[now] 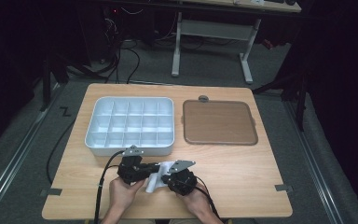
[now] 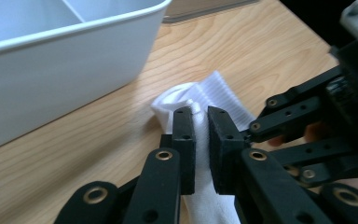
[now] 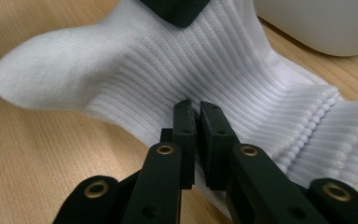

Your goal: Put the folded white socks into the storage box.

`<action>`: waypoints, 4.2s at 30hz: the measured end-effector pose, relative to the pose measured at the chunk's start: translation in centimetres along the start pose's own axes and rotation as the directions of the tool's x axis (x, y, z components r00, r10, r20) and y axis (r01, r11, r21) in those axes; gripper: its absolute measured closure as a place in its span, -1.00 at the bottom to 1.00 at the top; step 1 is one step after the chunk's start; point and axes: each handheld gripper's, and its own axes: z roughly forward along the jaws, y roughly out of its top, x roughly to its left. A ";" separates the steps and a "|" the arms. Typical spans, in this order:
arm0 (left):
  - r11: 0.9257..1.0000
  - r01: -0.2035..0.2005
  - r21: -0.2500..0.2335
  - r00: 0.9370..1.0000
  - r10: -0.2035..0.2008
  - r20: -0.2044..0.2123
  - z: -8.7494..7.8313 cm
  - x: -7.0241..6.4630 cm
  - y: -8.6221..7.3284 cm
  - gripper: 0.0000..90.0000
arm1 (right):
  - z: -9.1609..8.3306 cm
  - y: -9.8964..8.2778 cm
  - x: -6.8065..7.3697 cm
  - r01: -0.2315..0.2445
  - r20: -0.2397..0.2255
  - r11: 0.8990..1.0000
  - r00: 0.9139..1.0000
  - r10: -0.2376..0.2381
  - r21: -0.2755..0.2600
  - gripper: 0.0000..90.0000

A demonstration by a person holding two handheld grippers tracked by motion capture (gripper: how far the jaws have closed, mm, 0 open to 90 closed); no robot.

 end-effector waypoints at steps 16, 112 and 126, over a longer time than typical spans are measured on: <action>0.999 -0.047 0.003 0.998 0.047 -0.052 -0.3 0.3 0.0 0.84 | -3.0 0.4 -1.2 0.006 0.142 0.999 0.990 0.000 -0.040 0.60; 0.997 -0.071 0.030 0.995 0.073 -0.073 3.6 0.6 -0.4 0.83 | -0.3 -0.7 -1.2 -0.025 0.032 1.000 0.999 0.025 -0.012 0.71; 0.994 -0.107 -0.010 0.991 0.106 -0.077 4.0 0.8 -1.5 0.84 | -0.2 -0.6 -1.4 -0.029 0.019 1.000 0.999 0.029 -0.010 0.71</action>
